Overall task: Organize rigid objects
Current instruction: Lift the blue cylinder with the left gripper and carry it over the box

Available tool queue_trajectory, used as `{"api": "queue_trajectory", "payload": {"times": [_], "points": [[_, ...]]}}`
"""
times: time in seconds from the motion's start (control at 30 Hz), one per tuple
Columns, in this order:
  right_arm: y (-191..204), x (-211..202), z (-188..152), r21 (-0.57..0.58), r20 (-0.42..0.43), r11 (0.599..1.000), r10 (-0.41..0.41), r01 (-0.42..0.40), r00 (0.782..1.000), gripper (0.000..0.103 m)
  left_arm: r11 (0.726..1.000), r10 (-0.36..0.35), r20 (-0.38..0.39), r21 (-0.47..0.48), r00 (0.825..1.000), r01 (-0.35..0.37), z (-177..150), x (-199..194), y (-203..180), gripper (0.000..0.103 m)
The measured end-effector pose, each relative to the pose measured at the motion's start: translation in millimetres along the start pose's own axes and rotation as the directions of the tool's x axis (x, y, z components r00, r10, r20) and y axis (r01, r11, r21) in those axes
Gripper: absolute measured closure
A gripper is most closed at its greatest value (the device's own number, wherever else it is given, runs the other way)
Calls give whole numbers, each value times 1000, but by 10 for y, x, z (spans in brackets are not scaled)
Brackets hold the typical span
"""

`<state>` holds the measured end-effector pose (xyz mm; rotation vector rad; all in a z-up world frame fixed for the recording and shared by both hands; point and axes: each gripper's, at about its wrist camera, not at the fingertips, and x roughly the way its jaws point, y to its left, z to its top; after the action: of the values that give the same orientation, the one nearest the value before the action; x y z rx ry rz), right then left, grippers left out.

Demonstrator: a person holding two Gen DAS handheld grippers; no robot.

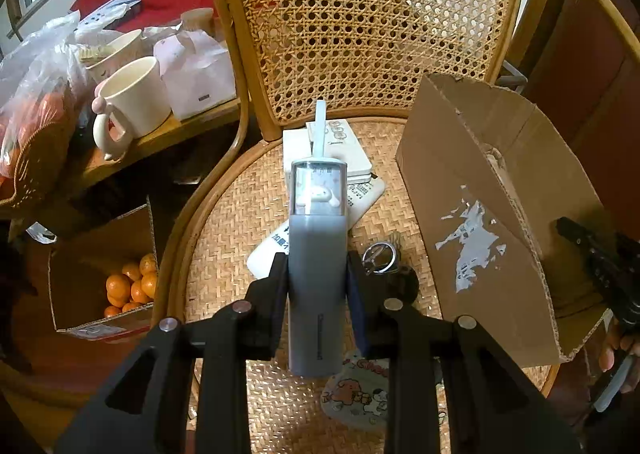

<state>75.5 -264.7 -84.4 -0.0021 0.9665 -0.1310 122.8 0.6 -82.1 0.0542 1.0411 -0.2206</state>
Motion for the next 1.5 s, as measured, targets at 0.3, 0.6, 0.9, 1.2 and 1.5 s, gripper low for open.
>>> {"api": "queue_trajectory", "payload": {"times": [0.3,0.6,0.9,1.2,1.5], "points": [[2,0,-2,-1,0,1000,0,0,1000,97,1000,-3,32,-6,999,3,-3,-102,-21,76],[6,-1,8,3,3,1000,0,0,1000,97,1000,-3,166,-16,986,6,-14,-491,-131,76],[12,1,15,5,5,1000,-1,0,1000,97,997,-66,300,-5,952,71,-69,-908,-381,76],[18,2,14,1,9,1000,0,0,1000,97,990,-138,322,35,937,134,-17,-975,-747,76],[3,4,10,10,17,1000,1,-1,1000,97,963,-269,302,54,914,266,14,-923,-989,76]]}}
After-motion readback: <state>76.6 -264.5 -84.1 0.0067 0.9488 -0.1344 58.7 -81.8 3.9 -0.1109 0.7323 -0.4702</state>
